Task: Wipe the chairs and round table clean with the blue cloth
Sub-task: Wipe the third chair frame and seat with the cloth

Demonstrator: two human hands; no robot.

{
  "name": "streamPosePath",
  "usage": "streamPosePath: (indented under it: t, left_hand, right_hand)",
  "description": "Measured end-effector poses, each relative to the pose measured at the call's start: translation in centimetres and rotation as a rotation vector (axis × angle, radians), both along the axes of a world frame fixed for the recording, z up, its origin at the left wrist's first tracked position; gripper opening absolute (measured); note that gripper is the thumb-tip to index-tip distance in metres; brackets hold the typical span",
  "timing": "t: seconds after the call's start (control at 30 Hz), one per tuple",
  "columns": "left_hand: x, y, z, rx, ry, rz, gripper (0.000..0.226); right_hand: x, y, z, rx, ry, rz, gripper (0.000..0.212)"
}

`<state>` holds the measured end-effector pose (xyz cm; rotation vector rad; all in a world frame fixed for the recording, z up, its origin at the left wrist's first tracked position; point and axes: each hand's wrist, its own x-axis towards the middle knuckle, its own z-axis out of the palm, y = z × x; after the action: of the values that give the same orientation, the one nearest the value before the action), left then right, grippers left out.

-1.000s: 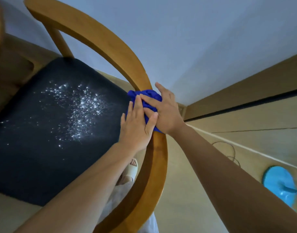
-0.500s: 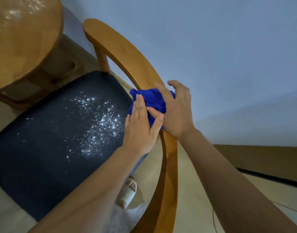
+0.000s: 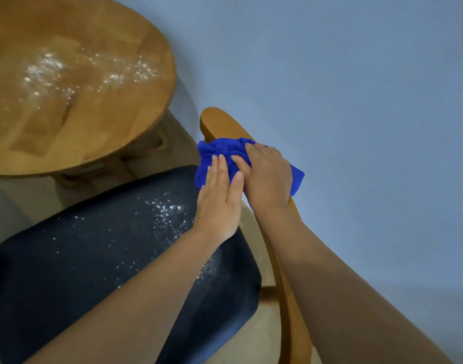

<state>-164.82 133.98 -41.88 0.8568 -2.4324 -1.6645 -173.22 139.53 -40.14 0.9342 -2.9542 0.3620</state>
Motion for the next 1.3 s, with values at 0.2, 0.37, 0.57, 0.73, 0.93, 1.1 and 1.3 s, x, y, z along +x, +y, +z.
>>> streamPosePath:
  t: [0.2, 0.37, 0.57, 0.73, 0.93, 1.1, 1.3]
  left_hand:
    - [-2.4, -3.7, -1.0, 0.032, 0.057, 0.026, 0.051]
    - [-4.0, -7.3, -0.7, -0.008, 0.086, 0.085, 0.051]
    - [-6.5, -11.8, -1.2, 0.322, 0.093, 0.185, 0.055]
    - [-5.1, -10.3, -0.8, 0.396, 0.167, 0.202, 0.047]
    - [-1.9, -5.0, -1.2, 0.205, 0.132, 0.08, 0.054]
    - [-0.9, -2.4, -1.6, 0.459, 0.183, 0.171, 0.043]
    - [-0.5, -3.8, 0.2, 0.791, 0.161, 0.283, 0.022]
  right_hand:
    - [-1.3, -3.5, -0.2, 0.058, -0.108, 0.05, 0.048]
    - [-3.7, -7.4, 0.2, -0.032, -0.072, 0.127, 0.047]
    - [-5.2, -11.1, 0.7, -0.131, -0.045, 0.112, 0.033]
    - [-4.3, -9.2, 0.0, -0.043, -0.029, 0.097, 0.05]
    - [-0.9, -3.5, 0.1, 0.092, -0.095, -0.071, 0.062]
    - [2.9, -1.9, -0.4, -0.016, 0.037, -0.169, 0.028]
    - [4.5, -3.1, 1.0, -0.17, -0.217, -0.268, 0.035]
